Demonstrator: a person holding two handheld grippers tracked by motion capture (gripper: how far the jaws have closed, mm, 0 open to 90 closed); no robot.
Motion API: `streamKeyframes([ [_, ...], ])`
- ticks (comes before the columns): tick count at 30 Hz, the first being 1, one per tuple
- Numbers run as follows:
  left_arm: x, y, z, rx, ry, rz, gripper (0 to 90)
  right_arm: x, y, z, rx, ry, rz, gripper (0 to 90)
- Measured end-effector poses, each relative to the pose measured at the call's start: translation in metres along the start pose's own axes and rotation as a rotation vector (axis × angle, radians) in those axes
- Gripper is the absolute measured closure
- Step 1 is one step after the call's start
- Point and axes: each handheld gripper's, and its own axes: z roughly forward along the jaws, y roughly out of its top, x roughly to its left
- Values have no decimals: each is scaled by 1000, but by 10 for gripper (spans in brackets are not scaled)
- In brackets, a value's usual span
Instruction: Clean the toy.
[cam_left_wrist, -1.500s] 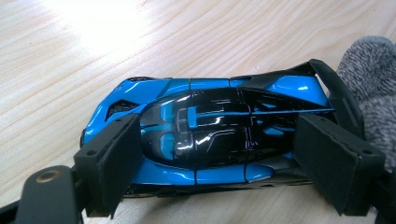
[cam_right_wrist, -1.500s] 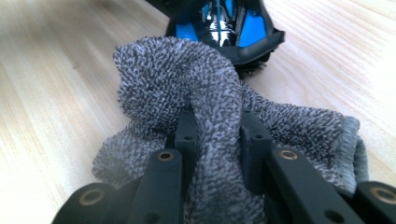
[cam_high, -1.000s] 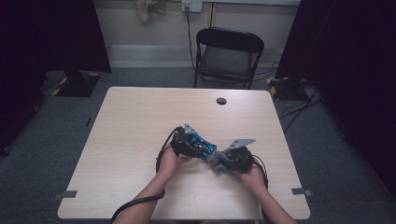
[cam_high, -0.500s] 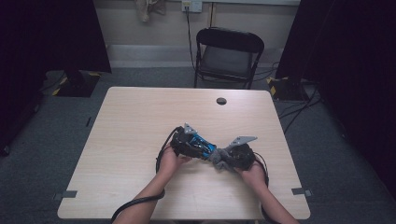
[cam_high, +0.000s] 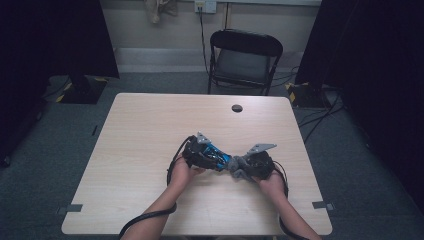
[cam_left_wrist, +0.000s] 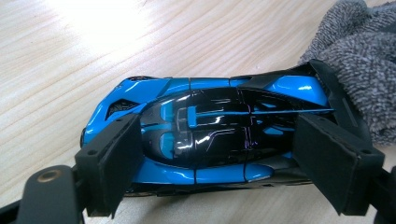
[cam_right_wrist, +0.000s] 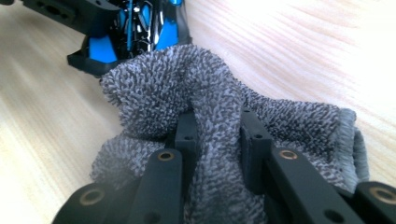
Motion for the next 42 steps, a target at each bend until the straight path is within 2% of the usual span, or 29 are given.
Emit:
streamKeyframes([
  [6, 0, 0, 0, 1, 0, 0, 164, -1, 1, 1, -3, -12, 4, 738],
  [11, 0, 0, 0, 0, -1, 0, 164, -5, 2, 2, -5, -8, 29, 737],
  [22, 0, 0, 0, 2, 4, 3, 166, -10, 8, 5, 14, -33, 45, 737],
  [36, 0, 0, -1, 2, 4, 4, 167, -12, 13, 7, 21, -87, 57, 738],
  [42, 0, 0, 0, 1, 4, 4, 167, -13, 13, 6, 19, -93, 52, 738],
])
